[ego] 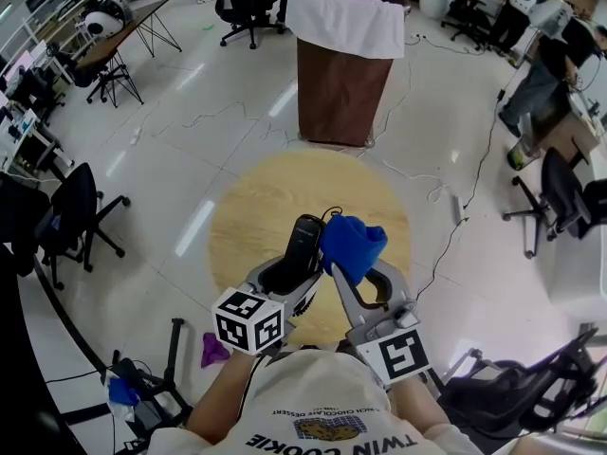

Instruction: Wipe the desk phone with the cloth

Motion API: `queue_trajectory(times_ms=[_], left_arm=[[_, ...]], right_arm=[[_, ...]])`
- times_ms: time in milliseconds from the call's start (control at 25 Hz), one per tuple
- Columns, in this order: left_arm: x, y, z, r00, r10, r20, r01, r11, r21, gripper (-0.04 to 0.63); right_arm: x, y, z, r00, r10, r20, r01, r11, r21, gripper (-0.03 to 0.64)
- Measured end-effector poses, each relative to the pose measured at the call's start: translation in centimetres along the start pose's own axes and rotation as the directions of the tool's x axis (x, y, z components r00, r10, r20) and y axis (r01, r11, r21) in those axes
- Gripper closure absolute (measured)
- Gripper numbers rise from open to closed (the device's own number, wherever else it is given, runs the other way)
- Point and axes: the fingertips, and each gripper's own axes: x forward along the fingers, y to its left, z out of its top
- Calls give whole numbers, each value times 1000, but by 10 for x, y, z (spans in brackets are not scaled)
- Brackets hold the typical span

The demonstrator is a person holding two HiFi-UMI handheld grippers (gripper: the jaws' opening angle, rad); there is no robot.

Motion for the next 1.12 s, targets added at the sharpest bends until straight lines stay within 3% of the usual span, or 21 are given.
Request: queue_trajectory(times_ms=[320, 880, 1120], left_arm=[[-14, -14, 23, 997, -49, 61, 48, 999, 8, 330], [-29, 1, 48, 993, -7, 118, 4, 1000, 20, 330], [-28, 8, 62, 990, 7, 144, -10, 1000, 22, 330]], right_arm=[[26, -29, 27, 995, -22, 96, 30, 996, -85, 552], [25, 18, 17, 992, 78, 96, -73, 996, -59, 552], [16, 34, 7, 992, 82, 95, -78, 996, -37, 552]])
